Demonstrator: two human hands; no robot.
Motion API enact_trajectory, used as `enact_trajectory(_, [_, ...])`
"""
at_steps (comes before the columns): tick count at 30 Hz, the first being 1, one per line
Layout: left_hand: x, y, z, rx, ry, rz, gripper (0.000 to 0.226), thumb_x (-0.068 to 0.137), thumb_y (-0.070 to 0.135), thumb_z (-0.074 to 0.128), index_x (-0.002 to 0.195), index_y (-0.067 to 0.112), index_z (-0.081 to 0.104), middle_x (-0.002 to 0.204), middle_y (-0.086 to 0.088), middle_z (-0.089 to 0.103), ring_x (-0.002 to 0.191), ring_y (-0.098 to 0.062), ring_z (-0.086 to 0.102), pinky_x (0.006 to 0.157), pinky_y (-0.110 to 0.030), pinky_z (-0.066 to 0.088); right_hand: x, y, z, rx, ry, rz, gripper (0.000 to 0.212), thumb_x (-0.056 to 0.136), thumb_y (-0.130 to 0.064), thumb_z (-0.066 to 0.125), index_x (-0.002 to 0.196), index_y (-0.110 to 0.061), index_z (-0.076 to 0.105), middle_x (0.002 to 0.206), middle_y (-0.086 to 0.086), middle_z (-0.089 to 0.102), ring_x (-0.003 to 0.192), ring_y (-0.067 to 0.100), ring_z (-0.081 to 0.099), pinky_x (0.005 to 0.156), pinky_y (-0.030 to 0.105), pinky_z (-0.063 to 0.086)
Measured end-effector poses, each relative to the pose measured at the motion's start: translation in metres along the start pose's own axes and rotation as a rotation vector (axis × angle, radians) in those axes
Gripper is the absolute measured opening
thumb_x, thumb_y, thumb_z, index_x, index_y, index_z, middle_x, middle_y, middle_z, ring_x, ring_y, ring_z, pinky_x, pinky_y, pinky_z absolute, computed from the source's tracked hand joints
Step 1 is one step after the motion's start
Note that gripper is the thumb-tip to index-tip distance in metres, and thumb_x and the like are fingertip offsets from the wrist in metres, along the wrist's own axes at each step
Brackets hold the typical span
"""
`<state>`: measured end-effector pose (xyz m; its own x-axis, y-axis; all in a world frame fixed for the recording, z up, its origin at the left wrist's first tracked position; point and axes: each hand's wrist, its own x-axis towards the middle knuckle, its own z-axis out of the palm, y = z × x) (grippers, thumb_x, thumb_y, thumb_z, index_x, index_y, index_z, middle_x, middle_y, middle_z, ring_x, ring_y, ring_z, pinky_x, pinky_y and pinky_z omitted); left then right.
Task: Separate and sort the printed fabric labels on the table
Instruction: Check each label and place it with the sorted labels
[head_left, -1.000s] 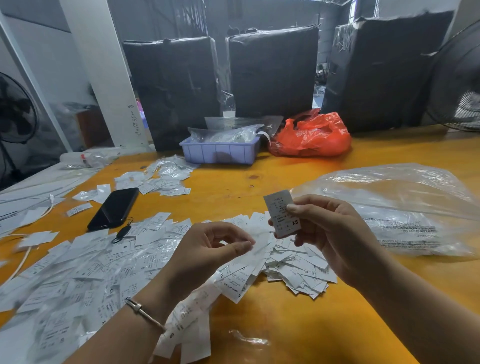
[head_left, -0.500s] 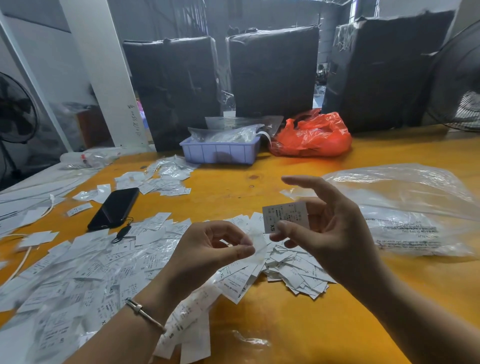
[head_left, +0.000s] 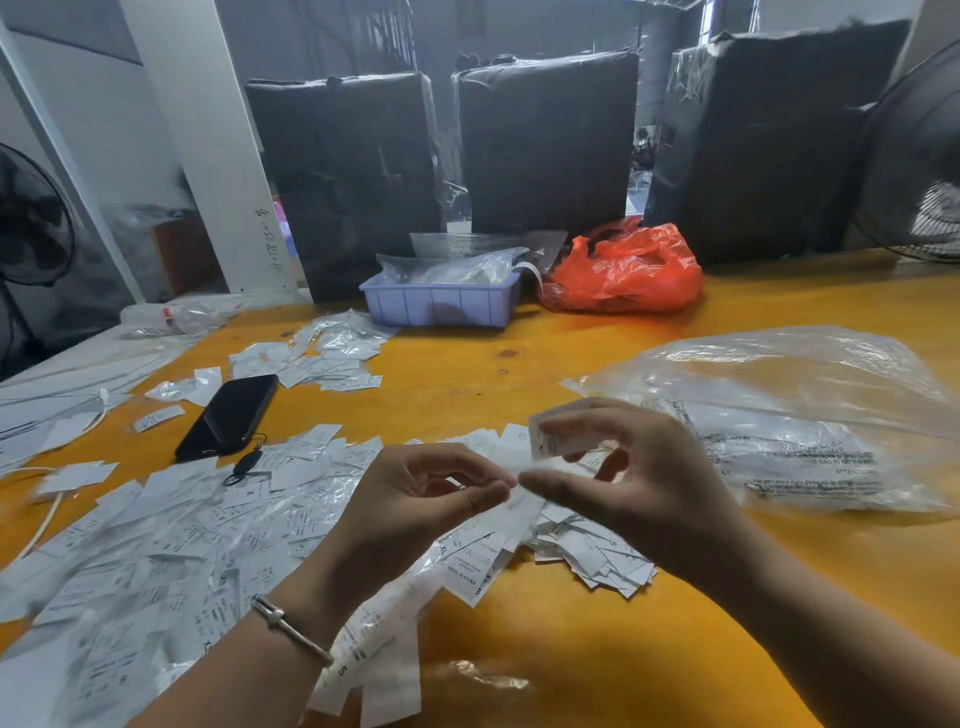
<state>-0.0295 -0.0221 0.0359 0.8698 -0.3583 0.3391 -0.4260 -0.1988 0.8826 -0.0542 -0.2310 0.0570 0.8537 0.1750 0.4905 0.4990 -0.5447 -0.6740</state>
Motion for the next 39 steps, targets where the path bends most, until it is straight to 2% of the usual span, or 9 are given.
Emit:
enact_trajectory(2, [-0.001, 0.001, 0.0, -0.02, -0.009, 0.012, 0.016, 0.075, 0.02, 0.075, 0.086, 0.008, 0.078, 0.084, -0.009, 0.074, 0.085, -0.027, 0.069, 0.078, -0.038, 0.056, 0.001, -0.001, 0.003, 0.055, -0.137, 0.049, 0.051, 0.066, -0.059, 0.068, 0.101, -0.021, 0.073, 0.095, -0.012, 0.071, 0.087, -0.001, 0.064, 0.071, 0.023, 0.054])
enact_trajectory(6, [-0.001, 0.002, -0.002, 0.01, -0.041, -0.001, 0.011, 0.077, 0.017, 0.08, 0.082, 0.008, 0.076, 0.082, -0.008, 0.073, 0.085, -0.027, 0.069, 0.079, -0.04, 0.056, 0.004, 0.004, 0.006, 0.222, -0.087, 0.003, 0.006, 0.078, -0.025, 0.075, 0.074, -0.02, 0.075, 0.072, -0.015, 0.071, 0.068, 0.001, 0.065, 0.06, 0.02, 0.05])
enact_trajectory(14, [-0.001, -0.002, 0.002, 0.26, -0.095, 0.064, 0.01, 0.079, 0.025, 0.077, 0.08, 0.015, 0.077, 0.076, 0.005, 0.074, 0.073, -0.011, 0.068, 0.066, -0.024, 0.053, 0.002, 0.007, 0.011, 0.085, -0.142, -0.065, 0.004, 0.08, -0.017, 0.074, 0.078, -0.019, 0.077, 0.072, -0.02, 0.067, 0.067, -0.003, 0.062, 0.059, 0.012, 0.044])
enact_trajectory(20, [-0.001, -0.004, -0.001, 0.248, -0.058, 0.077, 0.019, 0.074, 0.035, 0.076, 0.077, 0.016, 0.077, 0.076, 0.006, 0.074, 0.072, -0.014, 0.068, 0.065, -0.025, 0.055, 0.0, -0.001, -0.006, 0.216, 0.192, -0.155, 0.037, 0.081, 0.002, 0.07, 0.107, -0.024, 0.069, 0.086, -0.007, 0.072, 0.074, 0.007, 0.068, 0.072, 0.018, 0.053])
enact_trajectory(23, [-0.001, -0.003, 0.0, 0.249, -0.064, 0.095, 0.02, 0.074, 0.035, 0.076, 0.078, 0.016, 0.077, 0.077, 0.005, 0.074, 0.074, -0.015, 0.068, 0.067, -0.029, 0.057, -0.002, -0.006, -0.008, 0.239, 0.187, -0.197, 0.048, 0.077, -0.002, 0.074, 0.117, -0.025, 0.06, 0.089, -0.005, 0.073, 0.077, 0.004, 0.07, 0.075, 0.014, 0.053])
enact_trajectory(28, [-0.002, -0.003, 0.001, 0.25, -0.047, 0.099, 0.014, 0.074, 0.034, 0.078, 0.074, 0.021, 0.076, 0.076, 0.007, 0.074, 0.073, -0.012, 0.068, 0.066, -0.024, 0.054, -0.006, -0.009, -0.001, 0.192, 0.14, -0.18, 0.036, 0.075, -0.002, 0.078, 0.101, -0.022, 0.064, 0.083, -0.006, 0.073, 0.073, 0.008, 0.07, 0.071, 0.025, 0.056])
enact_trajectory(32, [-0.001, -0.001, 0.003, 0.244, -0.06, 0.117, 0.014, 0.076, 0.035, 0.074, 0.077, 0.021, 0.077, 0.076, 0.009, 0.074, 0.073, -0.012, 0.069, 0.066, -0.02, 0.053, -0.007, -0.007, 0.003, 0.072, 0.207, -0.241, 0.044, 0.078, -0.003, 0.075, 0.111, -0.029, 0.064, 0.075, 0.0, 0.071, 0.067, 0.013, 0.068, 0.064, 0.027, 0.054])
enact_trajectory(35, [-0.001, -0.001, 0.003, 0.237, -0.067, 0.137, 0.02, 0.078, 0.033, 0.072, 0.081, 0.014, 0.079, 0.077, 0.007, 0.075, 0.073, -0.012, 0.069, 0.066, -0.021, 0.053, -0.004, -0.005, 0.001, -0.021, 0.288, -0.282, 0.032, 0.082, -0.006, 0.065, 0.109, -0.022, 0.07, 0.079, -0.004, 0.071, 0.063, 0.011, 0.065, 0.058, 0.025, 0.052])
enact_trajectory(39, [-0.001, -0.001, 0.003, 0.22, -0.042, 0.174, 0.023, 0.079, 0.031, 0.071, 0.084, 0.011, 0.079, 0.077, 0.005, 0.075, 0.071, -0.011, 0.068, 0.064, -0.02, 0.05, -0.001, -0.004, -0.002, -0.045, 0.065, -0.172, 0.025, 0.082, -0.04, 0.069, 0.092, -0.019, 0.076, 0.084, -0.014, 0.071, 0.074, 0.002, 0.064, 0.059, 0.017, 0.047])
